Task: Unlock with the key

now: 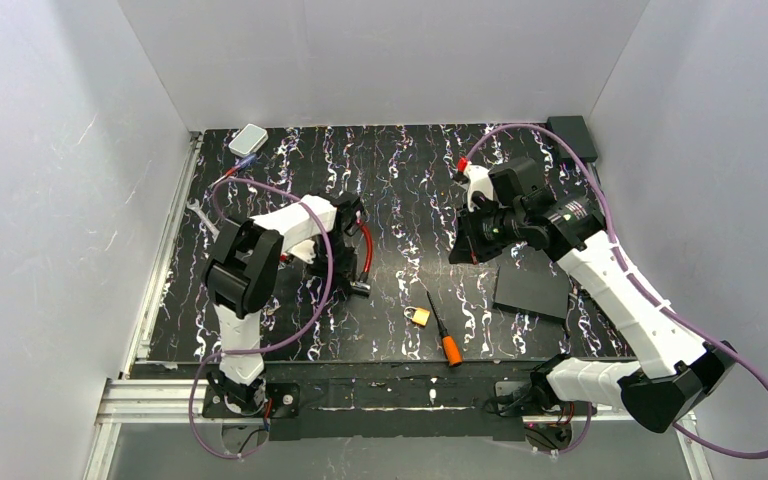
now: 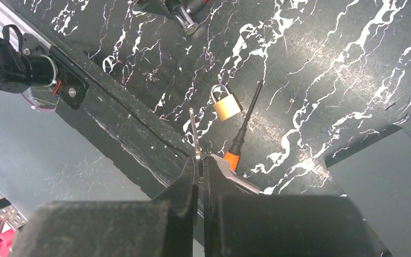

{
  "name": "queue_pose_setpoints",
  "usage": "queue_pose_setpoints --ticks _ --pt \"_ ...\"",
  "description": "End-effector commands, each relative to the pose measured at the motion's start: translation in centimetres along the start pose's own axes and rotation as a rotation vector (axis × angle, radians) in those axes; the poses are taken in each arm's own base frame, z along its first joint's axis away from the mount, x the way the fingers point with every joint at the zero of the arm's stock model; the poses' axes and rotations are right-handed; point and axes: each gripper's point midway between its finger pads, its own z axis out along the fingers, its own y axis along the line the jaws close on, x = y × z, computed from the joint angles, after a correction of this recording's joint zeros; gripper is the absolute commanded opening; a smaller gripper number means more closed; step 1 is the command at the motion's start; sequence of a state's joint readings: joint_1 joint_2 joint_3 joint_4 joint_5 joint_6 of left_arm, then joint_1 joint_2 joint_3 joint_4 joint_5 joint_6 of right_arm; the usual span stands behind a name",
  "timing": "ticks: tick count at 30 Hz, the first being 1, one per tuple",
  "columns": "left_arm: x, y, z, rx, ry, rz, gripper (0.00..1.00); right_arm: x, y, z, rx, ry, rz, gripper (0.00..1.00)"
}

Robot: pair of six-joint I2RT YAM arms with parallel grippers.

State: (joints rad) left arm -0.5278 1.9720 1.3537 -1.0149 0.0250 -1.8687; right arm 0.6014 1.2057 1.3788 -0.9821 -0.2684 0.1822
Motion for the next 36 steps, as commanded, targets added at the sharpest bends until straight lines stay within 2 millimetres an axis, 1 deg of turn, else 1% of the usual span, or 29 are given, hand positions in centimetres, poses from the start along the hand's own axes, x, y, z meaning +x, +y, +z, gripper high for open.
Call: queue_pose_setpoints --ticks 1,4,9,13,15,17,19,23,26,31,36 --pt "-2.7 1.1 2.2 -0.02 -0.146 -0.073 0.0 -1.0 0.9 -1.4 -0.03 -0.033 -0.029 0.01" --pt "-2.1 0.0 1.9 0.042 -0.115 -0.007 0.0 -1.1 1.1 -1.6 -0.036 -0.03 -0.038 0.01" --pt "-1.3 -0.9 0.7 0.117 -0.029 0.144 0.0 -1.4 1.3 -1.3 -0.054 -0.037 -0.039 0.01" --pt "-1.4 -1.9 -1.2 0.195 0.001 0.323 0.0 -2.0 1.7 -1.0 -0.079 -0.057 -0.04 0.01" --pt "-1.0 -2.4 -2.5 0.244 0.032 0.407 0.0 -2.3 1.9 -0.9 -0.087 -0.07 -0.041 0.01" --pt "-0.8 -2.4 -3.5 0.277 0.05 0.48 0.0 -2.6 2.0 -0.8 -0.095 -0.076 -0.035 0.01" --pt "-0.8 -1.8 -4.3 0.296 0.055 0.529 0.0 -2.8 2.1 -0.5 -0.106 -0.077 -0.033 0.01" --pt "-0.7 -0.2 -5.3 0.334 0.098 0.541 0.0 -3.1 2.3 0.2 -0.121 -0.069 -0.013 0.01" --pt "-0.2 0.2 -6.3 0.384 0.148 0.544 0.0 -3.5 2.2 0.8 -0.12 -0.06 0.012 0.01" --pt "0.5 0.4 -8.3 0.448 0.198 0.55 0.0 -4.1 2.4 1.8 -0.138 -0.042 0.057 0.01" --pt "1.5 0.0 -10.6 0.505 0.27 0.525 0.0 -5.6 3.9 2.0 -0.211 -0.043 0.078 0.01"
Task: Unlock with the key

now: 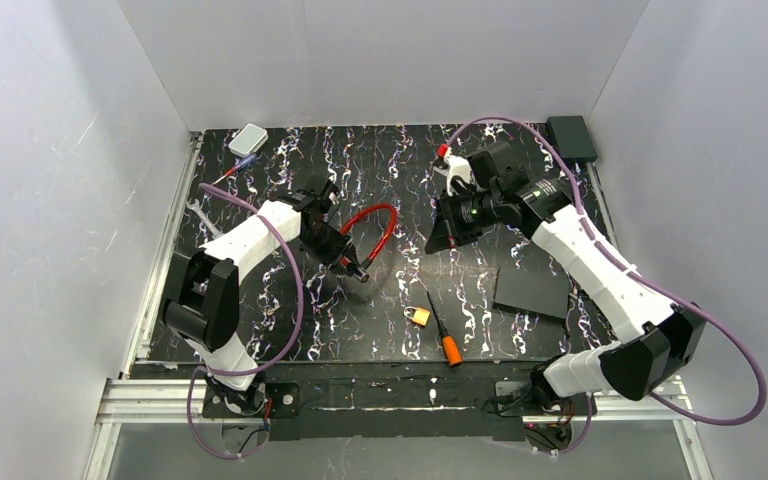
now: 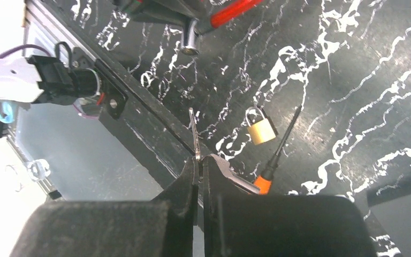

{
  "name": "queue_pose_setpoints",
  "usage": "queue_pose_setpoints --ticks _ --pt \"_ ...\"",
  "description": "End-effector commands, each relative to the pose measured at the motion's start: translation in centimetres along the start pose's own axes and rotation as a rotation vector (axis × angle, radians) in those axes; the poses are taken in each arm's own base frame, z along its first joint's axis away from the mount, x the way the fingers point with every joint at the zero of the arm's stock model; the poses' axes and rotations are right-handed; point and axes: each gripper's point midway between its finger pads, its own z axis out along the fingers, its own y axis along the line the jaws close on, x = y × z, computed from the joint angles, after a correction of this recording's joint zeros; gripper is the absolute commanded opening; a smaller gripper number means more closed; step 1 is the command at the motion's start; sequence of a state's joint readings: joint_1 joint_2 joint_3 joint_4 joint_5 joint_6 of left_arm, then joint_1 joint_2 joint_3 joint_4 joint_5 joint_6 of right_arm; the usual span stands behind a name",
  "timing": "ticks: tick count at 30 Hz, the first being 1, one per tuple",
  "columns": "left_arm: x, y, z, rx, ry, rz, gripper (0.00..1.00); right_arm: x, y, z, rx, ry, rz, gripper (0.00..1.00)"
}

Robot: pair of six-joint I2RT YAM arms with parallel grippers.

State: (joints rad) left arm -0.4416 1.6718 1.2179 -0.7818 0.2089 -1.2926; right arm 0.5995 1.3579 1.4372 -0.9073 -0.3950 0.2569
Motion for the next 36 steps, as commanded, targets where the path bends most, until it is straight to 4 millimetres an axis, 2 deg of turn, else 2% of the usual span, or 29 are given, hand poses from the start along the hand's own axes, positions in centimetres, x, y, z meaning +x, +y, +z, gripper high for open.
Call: queue_pose_setpoints --ticks 1,6,10,14,17,20,28,36 --pt "1.2 -2.5 -3.1 0.132 0.061 -0.008 0.0 -3.4 2.9 -1.1 -0.104 -0.082 -0.006 0.01" --pt "1.8 -4.4 -4.5 0.189 0.095 -0.022 0.0 -4.7 4.2 -0.6 -0.159 -0.05 0.112 0.01" --pt "2.1 -5.1 -4.8 0.21 0.125 -0.033 0.0 -4.6 4.4 -0.2 -0.166 0.002 0.206 0.01" --pt "2.6 -5.9 -4.8 0.24 0.163 -0.058 0.0 -3.5 4.5 0.5 -0.207 0.086 0.326 0.01" --pt "2.8 -6.9 -4.8 0.258 0.199 -0.061 0.0 -1.5 4.9 1.5 -0.261 0.184 0.45 0.01" --pt "2.9 -7.4 -4.7 0.266 0.216 -0.049 0.0 -0.6 4.8 2.0 -0.274 0.193 0.506 0.01" --pt "3.1 -7.5 -3.8 0.263 0.242 -0.038 0.0 1.9 3.4 4.0 -0.255 0.195 0.514 0.01" --pt "3.2 -7.6 -3.9 0.269 0.251 -0.029 0.0 1.8 3.4 5.0 -0.272 0.151 0.523 0.01"
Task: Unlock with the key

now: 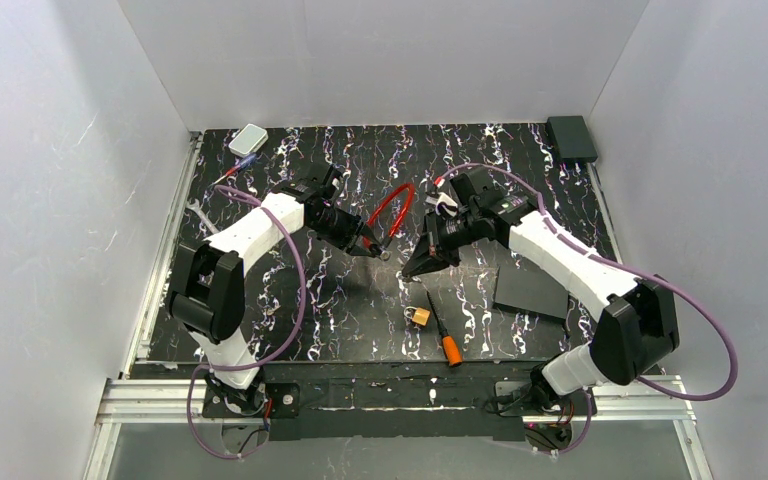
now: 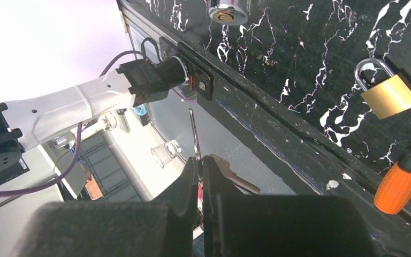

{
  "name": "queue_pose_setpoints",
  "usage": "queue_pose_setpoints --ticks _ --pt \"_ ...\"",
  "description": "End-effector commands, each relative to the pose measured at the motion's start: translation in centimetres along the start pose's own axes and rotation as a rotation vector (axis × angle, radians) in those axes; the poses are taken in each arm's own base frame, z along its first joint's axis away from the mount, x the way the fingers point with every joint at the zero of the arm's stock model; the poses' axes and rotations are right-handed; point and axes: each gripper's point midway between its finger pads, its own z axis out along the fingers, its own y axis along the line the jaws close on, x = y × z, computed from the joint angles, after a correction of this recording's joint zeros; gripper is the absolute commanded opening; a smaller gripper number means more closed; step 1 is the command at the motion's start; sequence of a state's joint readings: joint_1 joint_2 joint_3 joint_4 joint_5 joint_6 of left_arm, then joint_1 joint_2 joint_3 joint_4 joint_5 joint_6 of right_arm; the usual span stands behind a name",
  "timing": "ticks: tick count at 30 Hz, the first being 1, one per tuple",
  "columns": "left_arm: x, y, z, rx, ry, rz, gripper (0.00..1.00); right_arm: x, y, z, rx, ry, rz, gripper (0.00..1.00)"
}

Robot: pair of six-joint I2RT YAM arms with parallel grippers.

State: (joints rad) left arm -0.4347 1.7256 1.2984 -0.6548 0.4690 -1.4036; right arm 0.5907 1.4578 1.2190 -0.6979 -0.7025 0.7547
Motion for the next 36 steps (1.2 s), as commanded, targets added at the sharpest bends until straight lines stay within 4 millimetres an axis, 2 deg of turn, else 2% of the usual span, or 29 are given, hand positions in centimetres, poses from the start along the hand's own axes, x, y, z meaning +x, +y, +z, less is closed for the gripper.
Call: queue_pose_setpoints --ticks 1,13,20,36 --pt "1.1 -1.5 -1.5 0.065 0.038 0.043 0.0 -0.7 1.6 -0.1 -0.057 -0.049 -0.055 0.01" --pt "1.0 -1.8 -1.4 0.078 0.034 0.042 0.0 -1.5 1.2 1.8 -0.066 0.003 -0.057 0.01" --pt "1.0 -1.8 -1.3 0.082 0.035 0.038 0.0 -1.6 0.3 2.9 -0.053 0.041 -0.031 0.01" --pt "1.1 -1.5 -1.2 0.081 0.043 0.039 0.0 -2.9 -0.2 4.0 -0.03 0.049 -0.047 0.01"
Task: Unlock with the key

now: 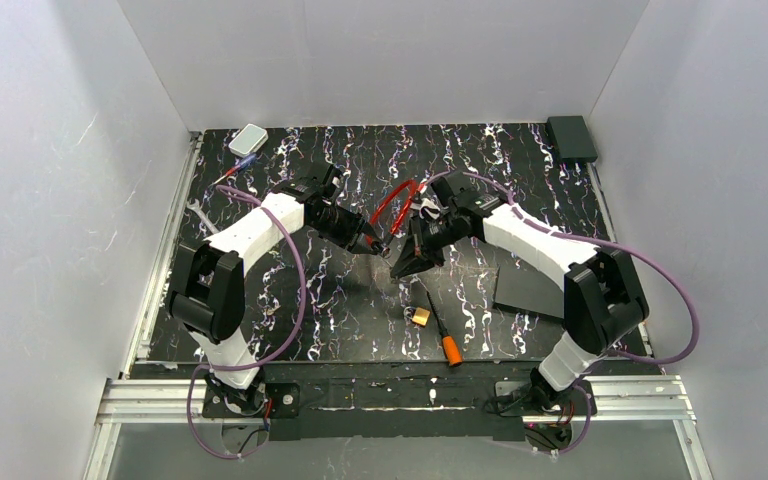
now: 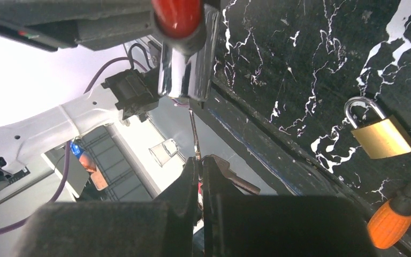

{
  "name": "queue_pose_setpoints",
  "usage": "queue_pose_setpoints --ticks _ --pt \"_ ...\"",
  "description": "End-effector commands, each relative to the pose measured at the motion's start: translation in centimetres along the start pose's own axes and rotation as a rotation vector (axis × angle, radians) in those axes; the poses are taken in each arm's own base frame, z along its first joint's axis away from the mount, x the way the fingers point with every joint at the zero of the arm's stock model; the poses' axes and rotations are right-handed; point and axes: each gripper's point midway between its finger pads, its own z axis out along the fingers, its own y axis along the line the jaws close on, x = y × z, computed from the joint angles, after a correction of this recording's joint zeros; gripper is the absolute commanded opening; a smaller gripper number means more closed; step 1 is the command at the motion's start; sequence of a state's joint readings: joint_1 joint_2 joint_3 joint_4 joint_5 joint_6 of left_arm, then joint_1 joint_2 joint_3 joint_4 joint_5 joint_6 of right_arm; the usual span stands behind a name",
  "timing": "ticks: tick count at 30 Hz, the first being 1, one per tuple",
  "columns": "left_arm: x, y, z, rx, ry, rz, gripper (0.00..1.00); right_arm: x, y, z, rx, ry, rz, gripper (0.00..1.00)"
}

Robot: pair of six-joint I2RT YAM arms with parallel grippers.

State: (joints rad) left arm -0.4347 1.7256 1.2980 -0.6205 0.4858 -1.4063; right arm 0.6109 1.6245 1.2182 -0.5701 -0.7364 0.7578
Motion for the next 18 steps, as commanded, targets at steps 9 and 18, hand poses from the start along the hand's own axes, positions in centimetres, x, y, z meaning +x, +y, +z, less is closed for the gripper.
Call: queue_pose_setpoints --ticks 9,18 --pt "0.89 -0.74 -1.07 0.046 0.033 0.033 0.0 -1.49 1.9 -0.58 -0.011 -0.04 -0.095 0.01" --pt "0.83 -0.85 -0.96 0.046 0.032 0.039 0.0 -1.58 1.56 -0.81 0.017 -0.051 -0.088 0.01"
